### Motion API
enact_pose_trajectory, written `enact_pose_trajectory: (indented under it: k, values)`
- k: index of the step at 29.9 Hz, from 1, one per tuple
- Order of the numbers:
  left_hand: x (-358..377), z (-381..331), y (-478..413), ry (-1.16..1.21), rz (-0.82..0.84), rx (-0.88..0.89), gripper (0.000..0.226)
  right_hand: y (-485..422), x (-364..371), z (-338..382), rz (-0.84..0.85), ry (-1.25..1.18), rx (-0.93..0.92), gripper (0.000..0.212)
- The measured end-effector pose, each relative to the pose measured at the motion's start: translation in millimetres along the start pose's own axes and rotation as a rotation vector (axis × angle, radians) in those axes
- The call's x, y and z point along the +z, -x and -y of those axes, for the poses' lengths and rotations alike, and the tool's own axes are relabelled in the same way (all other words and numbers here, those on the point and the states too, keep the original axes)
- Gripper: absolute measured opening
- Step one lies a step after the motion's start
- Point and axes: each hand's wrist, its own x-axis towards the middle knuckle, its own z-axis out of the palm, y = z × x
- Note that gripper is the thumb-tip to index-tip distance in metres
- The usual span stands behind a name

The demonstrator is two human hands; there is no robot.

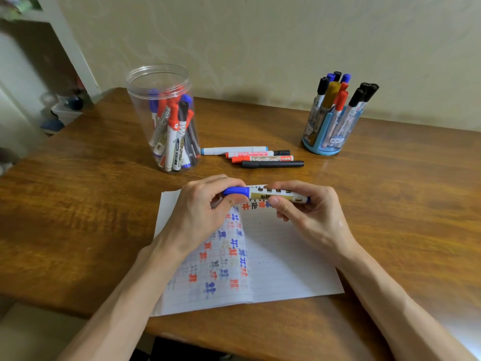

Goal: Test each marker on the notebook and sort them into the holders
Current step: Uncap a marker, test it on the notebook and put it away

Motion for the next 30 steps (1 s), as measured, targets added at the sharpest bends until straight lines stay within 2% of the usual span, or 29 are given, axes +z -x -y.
enact_pose_trajectory:
  k: [6, 11, 13, 18, 25, 30]
  values:
    - [-2.7, -0.2, -2.8, 0.082, 0.020, -0.054, 0.026, -4.2, -0.8, -4.8, 0.030, -0.013, 0.036, 0.027]
    - [-17.4, -10.0, -5.0, 0.307, -0.165, -0.094, 0.021, -8.4, 7.6, -4.5, 0.099, -0.011, -0.056, 0.029]
    - [-23.0, -13.9, -3.2, 0.345, -0.187, -0.084, 0.021, -8.6, 15.1, -2.7, 0.130, 0.006, -0.079, 0.030]
    - [-59.0, -23.3, 20.1, 0.476, -0.289, -0.127, 0.028, -13.4, 33.3, 22.5, 0.359, 0.149, -0.085, 0.041]
    - [-136.0, -18.9, 98.0, 0.306, -0.435, -0.205, 0.020, -19.7, 94.9, 61.1, 0.562, 0.226, -0.246, 0.032]
    - [-171.2, -20.5, 164.9, 0.237, -0.486, -0.321, 0.020, -20.0, 153.5, 84.6, 0.677, 0.174, -0.399, 0.031]
